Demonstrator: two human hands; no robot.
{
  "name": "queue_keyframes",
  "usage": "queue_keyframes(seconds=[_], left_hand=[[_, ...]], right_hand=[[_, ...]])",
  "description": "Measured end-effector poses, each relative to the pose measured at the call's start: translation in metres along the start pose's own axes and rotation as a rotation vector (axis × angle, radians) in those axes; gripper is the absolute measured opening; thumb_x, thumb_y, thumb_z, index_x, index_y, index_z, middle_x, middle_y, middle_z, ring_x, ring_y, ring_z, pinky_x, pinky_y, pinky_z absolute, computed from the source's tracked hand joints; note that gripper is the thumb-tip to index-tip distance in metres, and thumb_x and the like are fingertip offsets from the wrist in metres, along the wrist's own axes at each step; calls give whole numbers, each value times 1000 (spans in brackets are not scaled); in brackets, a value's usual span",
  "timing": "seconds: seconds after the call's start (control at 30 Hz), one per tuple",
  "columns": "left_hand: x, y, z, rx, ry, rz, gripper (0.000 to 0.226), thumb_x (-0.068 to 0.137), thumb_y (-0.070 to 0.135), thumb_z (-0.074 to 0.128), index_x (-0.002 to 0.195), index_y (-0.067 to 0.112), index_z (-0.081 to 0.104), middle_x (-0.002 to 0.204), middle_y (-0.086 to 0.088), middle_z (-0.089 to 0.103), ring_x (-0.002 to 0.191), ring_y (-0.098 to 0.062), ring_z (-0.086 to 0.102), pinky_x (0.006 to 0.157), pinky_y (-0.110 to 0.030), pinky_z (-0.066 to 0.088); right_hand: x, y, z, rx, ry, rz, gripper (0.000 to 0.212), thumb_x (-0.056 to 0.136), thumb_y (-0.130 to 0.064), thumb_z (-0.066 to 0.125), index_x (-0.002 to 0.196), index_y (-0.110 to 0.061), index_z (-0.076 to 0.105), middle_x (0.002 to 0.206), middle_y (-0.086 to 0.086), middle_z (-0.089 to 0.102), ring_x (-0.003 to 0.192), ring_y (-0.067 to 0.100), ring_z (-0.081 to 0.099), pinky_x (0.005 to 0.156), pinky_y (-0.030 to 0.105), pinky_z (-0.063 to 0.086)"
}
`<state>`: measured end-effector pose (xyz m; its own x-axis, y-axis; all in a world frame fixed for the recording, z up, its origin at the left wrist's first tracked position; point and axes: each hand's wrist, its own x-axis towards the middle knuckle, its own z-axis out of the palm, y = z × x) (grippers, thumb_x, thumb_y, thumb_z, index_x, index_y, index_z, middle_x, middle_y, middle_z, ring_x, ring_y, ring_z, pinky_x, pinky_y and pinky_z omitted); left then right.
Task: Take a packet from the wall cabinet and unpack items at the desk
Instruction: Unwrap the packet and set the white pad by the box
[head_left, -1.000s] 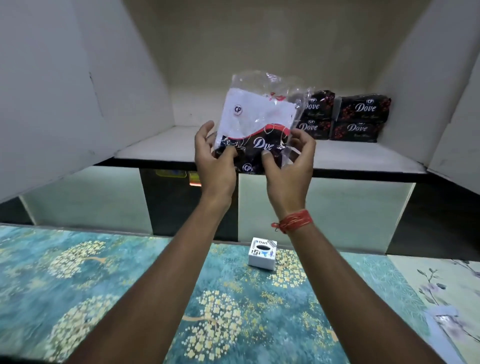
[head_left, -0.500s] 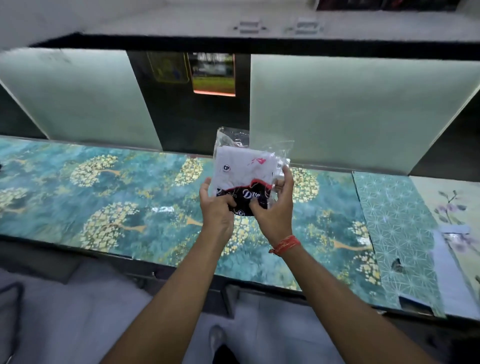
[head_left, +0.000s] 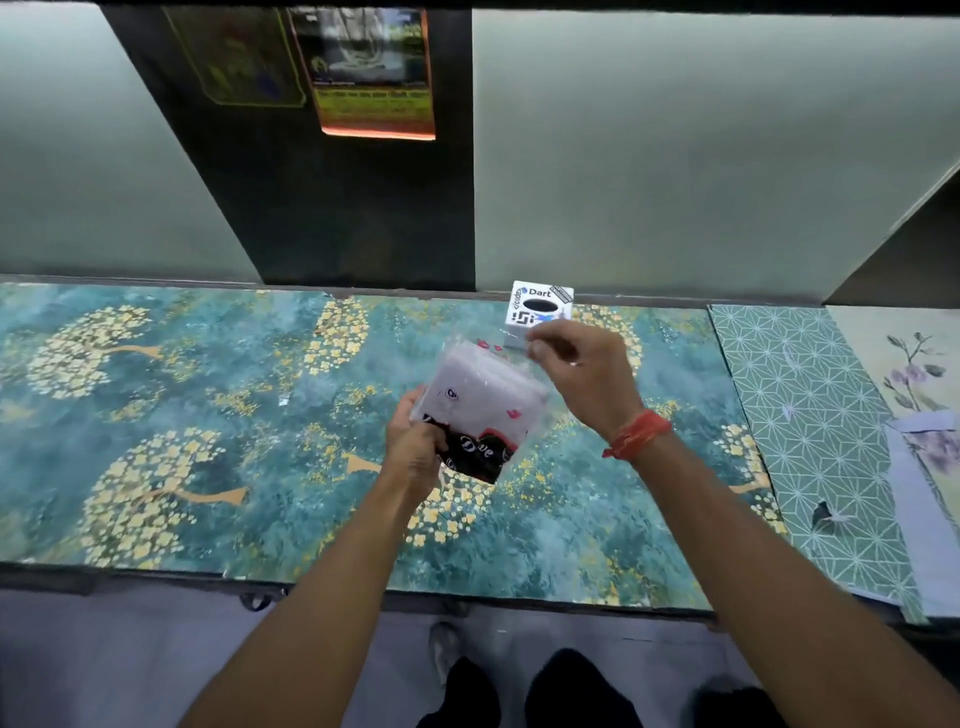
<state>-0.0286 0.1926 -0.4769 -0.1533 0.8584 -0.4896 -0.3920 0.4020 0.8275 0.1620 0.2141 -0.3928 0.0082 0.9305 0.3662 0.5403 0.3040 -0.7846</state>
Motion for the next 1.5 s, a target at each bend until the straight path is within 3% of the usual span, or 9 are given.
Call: queue_keyframes(seconds=[0.23,0.4,0.53,0.6,0.7,0.97,1.17,1.33,1.5], left_hand=[[39,-11,14,148,-93,-168,53,74,-31,35,96,11,58,84,-11,67,72,-24,59,53,-28,44],[59,-16,24,124,-62,-264,62,67,-34,26,101,6,58,85,-12,62,71,-21,55,40,-22,45],[73,-20,26,117,-37,-286,67,66,-35,28,101,12,60,105,-18,62,83,-26,61,45,-26,47],[76,-17,30,103,-39,-293,70,67,-36,28,107,12,60,107,-18,63,85,-27,63,44,-24,46],[78,-14,34,107,-31,-288,74,70,-36,27,120,11,56,97,-17,63,74,-24,61,38,-19,43],[99,-20,18,127,60,-343,74,74,-34,27,126,9,57,110,-21,62,76,-24,60,43,-26,49],[132,-22,-39,95,412,-435,55,79,-19,41,123,10,60,113,-19,64,97,-36,65,60,-52,58],[142,-19,-48,180,741,-437,28,82,-7,53,106,3,45,95,-15,59,100,-31,64,85,-53,59],[126,-2,-7,466,911,-311,78,82,12,70,147,10,27,157,-19,25,143,-36,28,117,-49,31]], right_hand=[[30,45,22,-351,-746,273,58,78,-36,77,125,-9,55,116,4,58,105,21,56,86,29,45],[41,66,24,-299,-812,411,92,70,-39,83,142,-9,34,143,10,47,126,27,49,99,34,43],[51,85,33,-226,-848,554,85,68,-34,85,134,-7,40,119,8,56,107,24,56,82,31,45],[56,94,39,-223,-834,554,43,67,-28,86,90,-11,54,79,1,50,68,15,47,60,29,36],[59,102,46,-113,-836,538,55,66,-19,86,60,-18,32,59,-1,28,52,14,24,50,28,22],[64,120,41,166,-582,695,42,72,-5,78,109,-1,60,107,19,68,91,36,69,80,48,59],[81,129,12,600,-126,817,27,66,-7,70,91,-10,63,92,10,68,75,24,64,64,31,56],[62,145,15,729,6,1006,34,63,-9,70,96,-8,65,106,16,69,87,33,66,78,46,58],[37,149,35,714,-17,1110,35,64,-10,70,98,-5,64,102,17,69,82,32,66,74,43,57]])
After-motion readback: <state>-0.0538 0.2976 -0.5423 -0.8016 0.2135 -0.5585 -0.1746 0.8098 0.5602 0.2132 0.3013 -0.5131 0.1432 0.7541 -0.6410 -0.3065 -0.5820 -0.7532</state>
